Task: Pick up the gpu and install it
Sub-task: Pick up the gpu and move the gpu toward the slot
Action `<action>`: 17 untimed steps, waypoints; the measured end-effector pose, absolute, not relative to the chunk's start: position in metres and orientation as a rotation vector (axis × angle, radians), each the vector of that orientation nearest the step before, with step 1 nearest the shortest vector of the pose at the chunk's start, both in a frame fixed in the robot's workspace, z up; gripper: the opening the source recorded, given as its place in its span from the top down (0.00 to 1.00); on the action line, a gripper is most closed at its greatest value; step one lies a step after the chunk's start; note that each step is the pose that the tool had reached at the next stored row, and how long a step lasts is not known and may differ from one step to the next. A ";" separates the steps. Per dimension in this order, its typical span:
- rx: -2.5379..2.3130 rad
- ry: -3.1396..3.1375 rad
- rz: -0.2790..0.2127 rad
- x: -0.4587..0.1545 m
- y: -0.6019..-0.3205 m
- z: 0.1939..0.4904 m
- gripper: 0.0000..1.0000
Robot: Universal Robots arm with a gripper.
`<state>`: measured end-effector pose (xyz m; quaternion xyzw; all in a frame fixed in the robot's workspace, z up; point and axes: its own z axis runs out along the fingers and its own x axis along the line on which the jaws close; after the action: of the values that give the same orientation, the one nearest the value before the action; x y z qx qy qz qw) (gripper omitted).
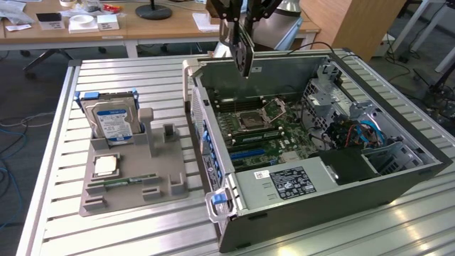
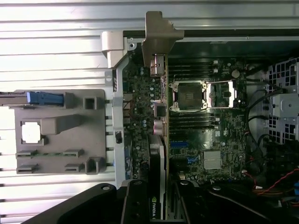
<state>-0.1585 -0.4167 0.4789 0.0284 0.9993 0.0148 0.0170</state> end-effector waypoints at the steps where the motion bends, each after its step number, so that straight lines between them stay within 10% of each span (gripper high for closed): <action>1: 0.088 3.106 0.046 -0.156 -0.416 0.479 0.73; 17: 0.087 3.106 0.046 -0.103 -0.413 0.479 0.73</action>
<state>-0.1032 -0.4127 0.4789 0.0280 0.9994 0.0148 0.0170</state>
